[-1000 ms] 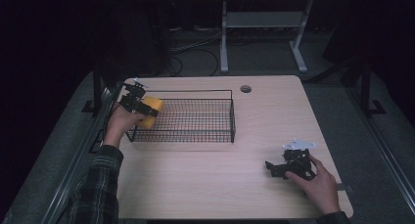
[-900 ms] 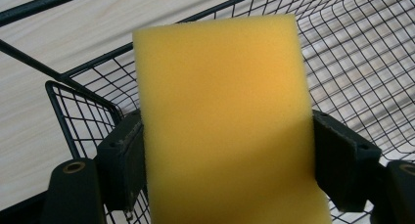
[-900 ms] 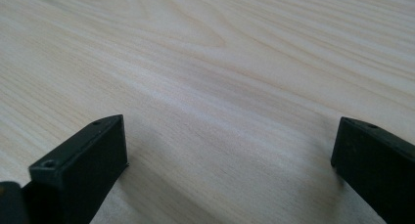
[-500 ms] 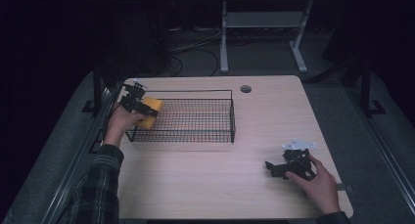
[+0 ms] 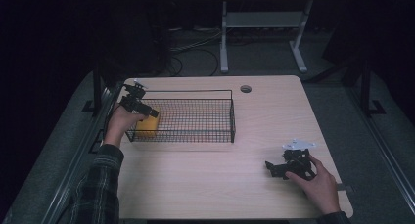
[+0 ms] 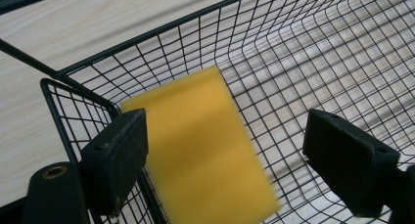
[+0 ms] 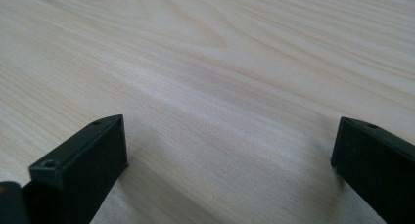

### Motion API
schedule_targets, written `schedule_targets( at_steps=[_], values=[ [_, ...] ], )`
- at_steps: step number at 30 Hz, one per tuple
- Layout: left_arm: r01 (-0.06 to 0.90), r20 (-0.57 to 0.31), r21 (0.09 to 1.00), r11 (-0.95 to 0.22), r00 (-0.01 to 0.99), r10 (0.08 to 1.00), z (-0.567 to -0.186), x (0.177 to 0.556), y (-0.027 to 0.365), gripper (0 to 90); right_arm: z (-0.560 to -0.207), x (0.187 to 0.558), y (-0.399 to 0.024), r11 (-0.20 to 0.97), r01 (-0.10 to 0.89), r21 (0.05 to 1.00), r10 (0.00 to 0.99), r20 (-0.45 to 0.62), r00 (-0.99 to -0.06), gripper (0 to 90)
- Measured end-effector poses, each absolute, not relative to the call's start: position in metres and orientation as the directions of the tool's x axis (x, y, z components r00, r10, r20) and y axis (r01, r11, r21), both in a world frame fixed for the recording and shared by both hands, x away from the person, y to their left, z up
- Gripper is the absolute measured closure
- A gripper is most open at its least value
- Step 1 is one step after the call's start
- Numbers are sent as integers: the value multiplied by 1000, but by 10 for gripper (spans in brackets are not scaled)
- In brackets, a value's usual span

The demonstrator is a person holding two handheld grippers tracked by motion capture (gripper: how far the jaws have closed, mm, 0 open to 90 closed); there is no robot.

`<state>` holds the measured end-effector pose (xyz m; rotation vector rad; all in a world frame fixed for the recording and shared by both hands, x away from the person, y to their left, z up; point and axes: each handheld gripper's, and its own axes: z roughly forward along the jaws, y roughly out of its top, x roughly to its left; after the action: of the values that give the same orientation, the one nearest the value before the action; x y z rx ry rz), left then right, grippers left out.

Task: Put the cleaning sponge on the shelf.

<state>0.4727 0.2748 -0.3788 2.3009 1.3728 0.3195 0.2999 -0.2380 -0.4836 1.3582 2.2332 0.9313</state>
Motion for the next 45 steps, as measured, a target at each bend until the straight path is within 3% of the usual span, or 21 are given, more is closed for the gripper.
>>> schedule_targets(
  at_steps=[27,45],
  values=[
    [730,-35,565,-386,488,872,-359,440,279,166,-484,300,-238,317,643,697,883,32,-469,0],
    [670,-5,632,-389,506,863,-358,387,276,168,-484,300,-238,317,644,697,883,31,-469,0]
  ],
)
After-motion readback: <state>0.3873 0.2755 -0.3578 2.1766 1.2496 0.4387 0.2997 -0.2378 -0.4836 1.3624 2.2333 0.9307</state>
